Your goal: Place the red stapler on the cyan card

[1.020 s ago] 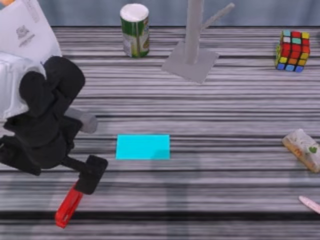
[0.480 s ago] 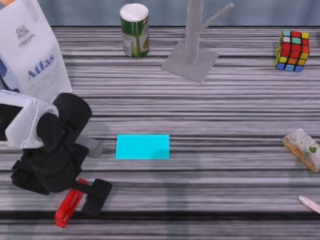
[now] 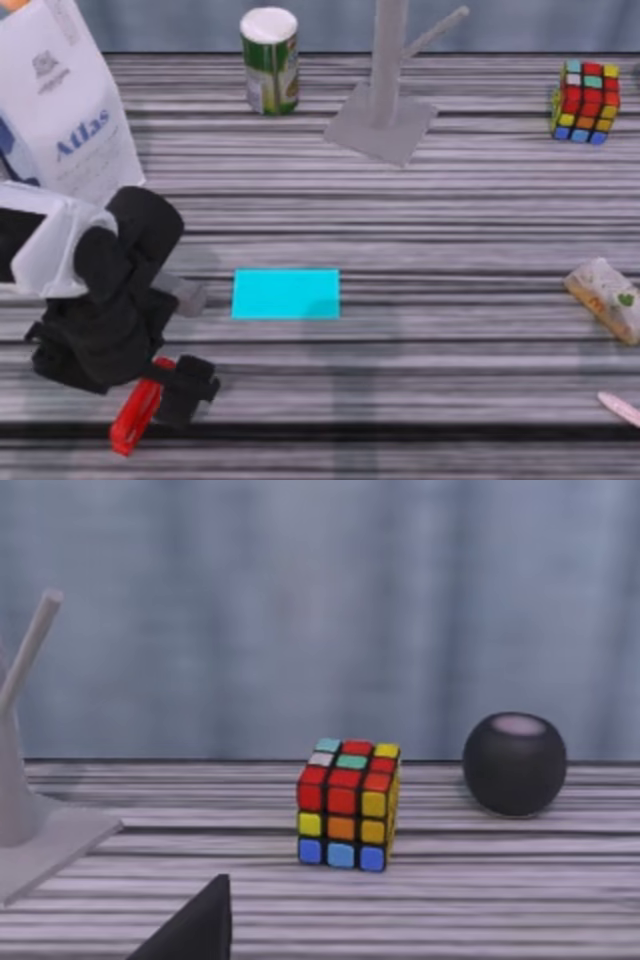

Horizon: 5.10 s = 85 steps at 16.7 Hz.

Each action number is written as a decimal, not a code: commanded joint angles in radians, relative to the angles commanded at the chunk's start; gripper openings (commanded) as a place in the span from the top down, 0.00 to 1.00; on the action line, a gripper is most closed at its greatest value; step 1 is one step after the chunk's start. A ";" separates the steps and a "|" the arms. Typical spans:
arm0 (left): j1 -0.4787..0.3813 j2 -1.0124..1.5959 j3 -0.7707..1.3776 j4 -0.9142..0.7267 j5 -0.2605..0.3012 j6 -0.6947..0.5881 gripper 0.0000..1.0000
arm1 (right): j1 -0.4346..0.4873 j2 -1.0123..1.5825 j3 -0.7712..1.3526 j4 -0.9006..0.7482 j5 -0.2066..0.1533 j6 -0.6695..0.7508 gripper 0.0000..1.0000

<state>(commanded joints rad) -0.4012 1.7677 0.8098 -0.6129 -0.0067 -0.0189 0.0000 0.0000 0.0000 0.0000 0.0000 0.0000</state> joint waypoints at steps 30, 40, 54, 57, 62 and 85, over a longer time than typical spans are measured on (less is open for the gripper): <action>0.014 -0.200 0.232 -0.431 -0.001 -0.008 1.00 | 0.000 0.000 0.000 0.000 0.000 0.000 0.00; -0.022 -0.084 0.382 -0.489 0.000 -0.227 1.00 | 0.000 0.000 0.000 0.000 0.000 0.000 0.00; -0.132 0.397 1.066 -0.742 0.012 -1.738 1.00 | 0.000 0.000 0.000 0.000 0.000 0.000 0.00; -0.146 0.453 1.170 -0.766 0.014 -1.952 1.00 | 0.000 0.000 0.000 0.000 0.000 0.000 0.00; -0.154 0.483 1.245 -0.776 0.015 -2.099 1.00 | 0.000 0.000 0.000 0.000 0.000 0.000 0.00; -0.154 0.539 0.939 -0.413 0.015 -2.099 0.77 | 0.000 0.000 0.000 0.000 0.000 0.000 0.00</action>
<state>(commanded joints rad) -0.5555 2.3065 1.7492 -1.0263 0.0085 -2.1175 0.0000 0.0000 0.0000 0.0000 0.0000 0.0000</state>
